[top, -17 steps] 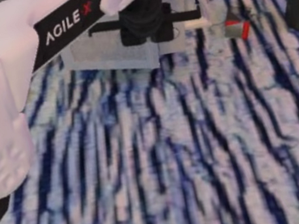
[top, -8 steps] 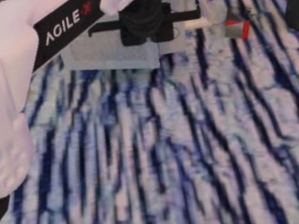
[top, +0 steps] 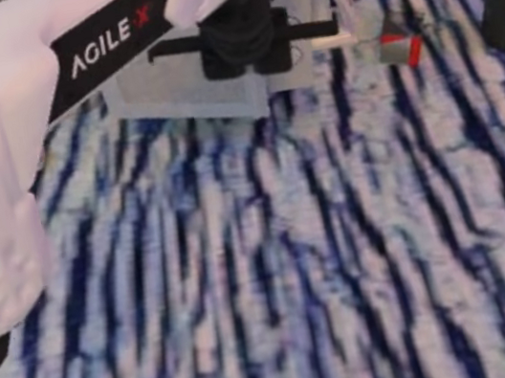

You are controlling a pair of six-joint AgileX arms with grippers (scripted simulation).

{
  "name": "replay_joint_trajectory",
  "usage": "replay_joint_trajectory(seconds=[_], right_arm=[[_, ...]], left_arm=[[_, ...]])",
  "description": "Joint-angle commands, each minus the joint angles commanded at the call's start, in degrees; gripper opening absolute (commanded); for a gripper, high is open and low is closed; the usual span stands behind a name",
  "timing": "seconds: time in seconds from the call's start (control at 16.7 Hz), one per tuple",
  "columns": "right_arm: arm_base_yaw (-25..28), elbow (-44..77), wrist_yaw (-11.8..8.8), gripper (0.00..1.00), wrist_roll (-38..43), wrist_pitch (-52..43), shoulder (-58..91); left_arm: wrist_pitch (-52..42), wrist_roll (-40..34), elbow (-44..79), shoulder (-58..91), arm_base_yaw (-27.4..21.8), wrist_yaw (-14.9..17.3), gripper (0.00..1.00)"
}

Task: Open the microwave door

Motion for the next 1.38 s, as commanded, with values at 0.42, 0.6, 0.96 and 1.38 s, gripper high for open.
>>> replay_joint_trajectory(seconds=[0.42, 0.6, 0.96, 1.38], right_arm=[[0.0, 0.0, 0.0, 1.00, 0.0, 0.0, 0.0], [0.0, 0.0, 0.0, 1.00, 0.0, 0.0, 0.0], [0.0, 0.0, 0.0, 1.00, 0.0, 0.0, 0.0], [0.0, 0.0, 0.0, 1.00, 0.0, 0.0, 0.0]], left_arm=[[4.5, 4.9, -8.5, -5.2, 0.8, 2.1, 0.00], [4.5, 4.9, -8.5, -5.2, 0.8, 2.1, 0.00], [4.5, 4.9, -8.5, -5.2, 0.8, 2.1, 0.00], [4.5, 4.9, -8.5, -5.2, 0.8, 2.1, 0.00]])
